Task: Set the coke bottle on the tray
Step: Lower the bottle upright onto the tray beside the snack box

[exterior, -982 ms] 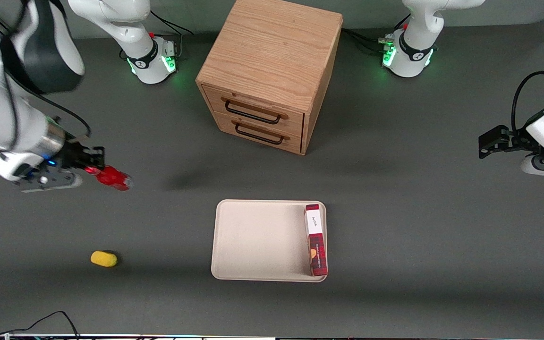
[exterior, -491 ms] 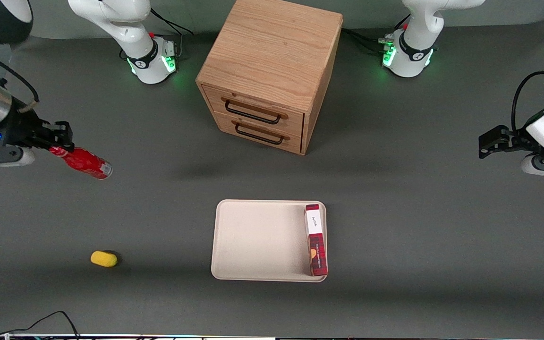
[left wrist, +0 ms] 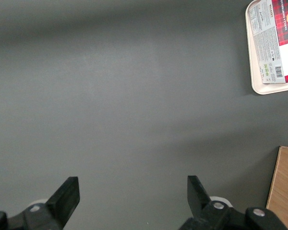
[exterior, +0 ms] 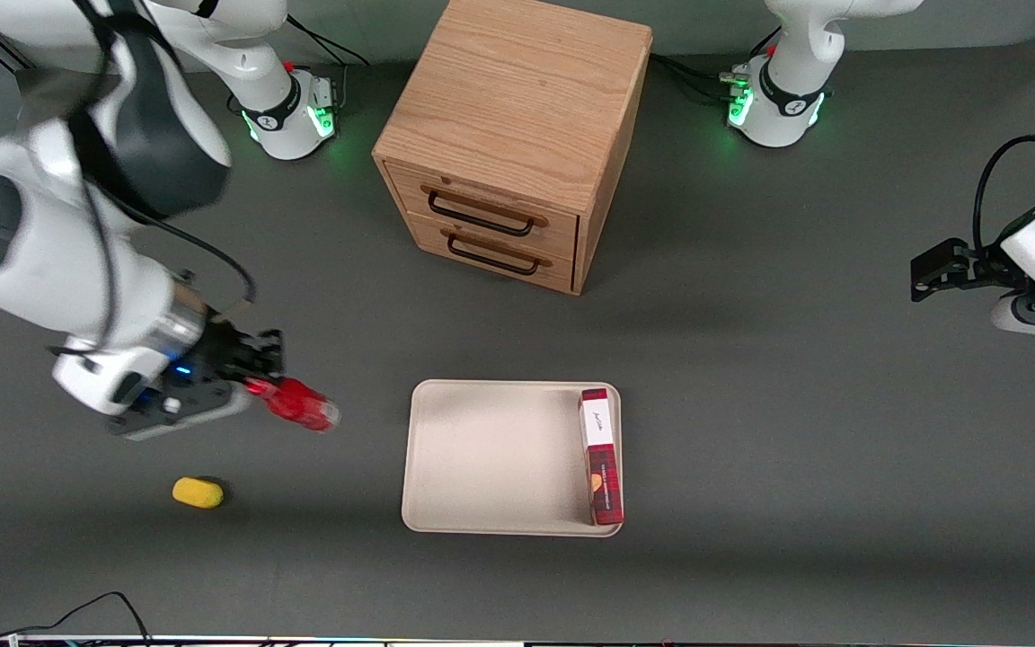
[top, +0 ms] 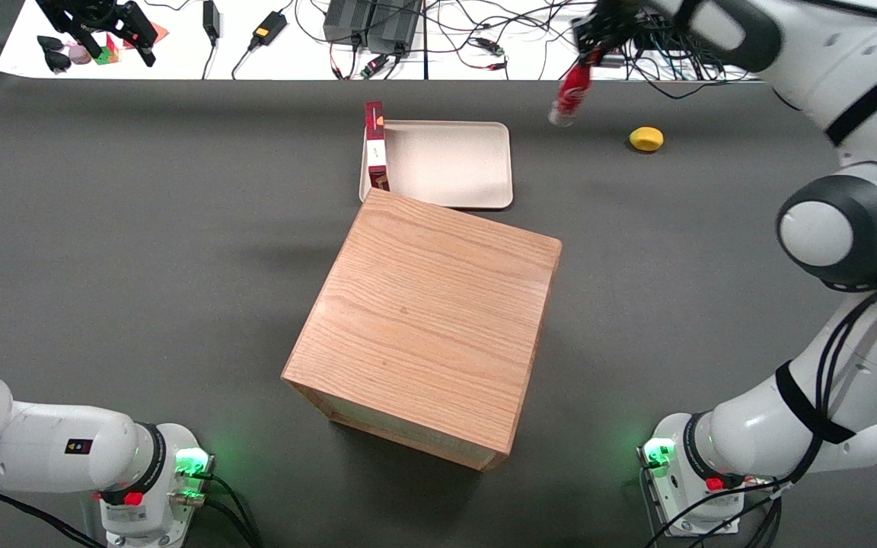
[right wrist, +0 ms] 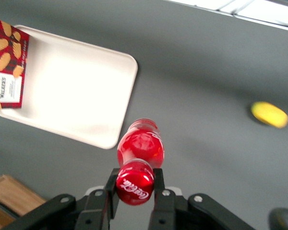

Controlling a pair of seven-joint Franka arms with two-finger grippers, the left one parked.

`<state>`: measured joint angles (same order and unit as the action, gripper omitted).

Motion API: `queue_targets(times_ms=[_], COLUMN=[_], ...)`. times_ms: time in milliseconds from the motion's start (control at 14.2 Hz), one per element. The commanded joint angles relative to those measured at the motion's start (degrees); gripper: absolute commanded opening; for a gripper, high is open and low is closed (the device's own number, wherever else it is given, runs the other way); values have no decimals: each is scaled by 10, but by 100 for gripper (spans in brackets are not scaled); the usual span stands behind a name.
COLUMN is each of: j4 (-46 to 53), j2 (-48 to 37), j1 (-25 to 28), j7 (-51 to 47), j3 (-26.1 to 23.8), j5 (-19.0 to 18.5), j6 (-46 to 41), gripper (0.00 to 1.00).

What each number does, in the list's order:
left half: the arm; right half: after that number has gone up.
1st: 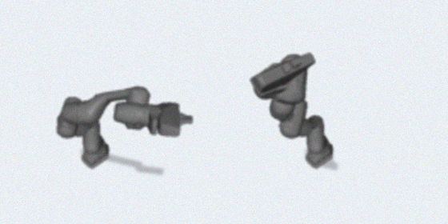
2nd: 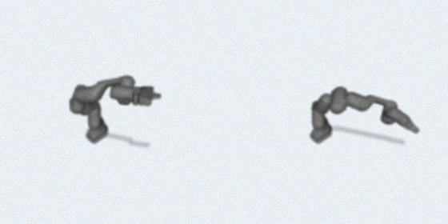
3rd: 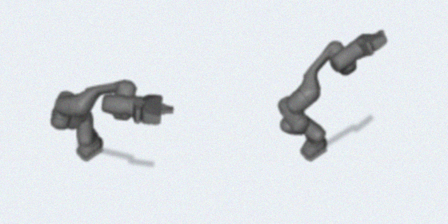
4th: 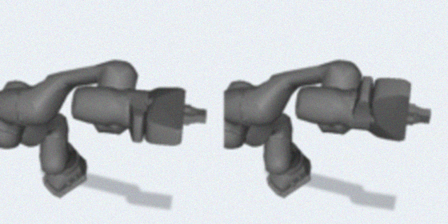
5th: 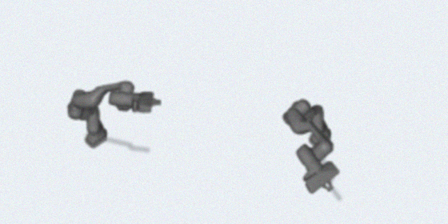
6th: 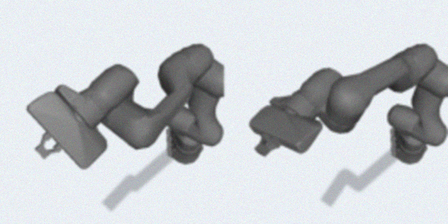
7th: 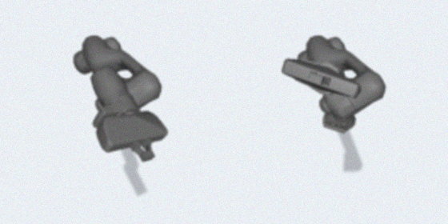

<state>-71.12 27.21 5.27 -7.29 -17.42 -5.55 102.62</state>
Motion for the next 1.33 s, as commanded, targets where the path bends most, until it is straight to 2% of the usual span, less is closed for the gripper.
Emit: queue_targets(times_ms=[0, 211, 351, 1123, 1263], j4=[39, 39, 39, 34, 34], j2=[77, 128, 142, 190, 195], j1=[37, 50, 75, 89, 88], j7=[-31, -32, -44, -46, -46], j3=[7, 8, 33, 37, 37], j5=[-28, -31, -51, -52, -52], j6=[72, 143, 157, 226, 232], gripper=[0, 0, 0, 0, 21])
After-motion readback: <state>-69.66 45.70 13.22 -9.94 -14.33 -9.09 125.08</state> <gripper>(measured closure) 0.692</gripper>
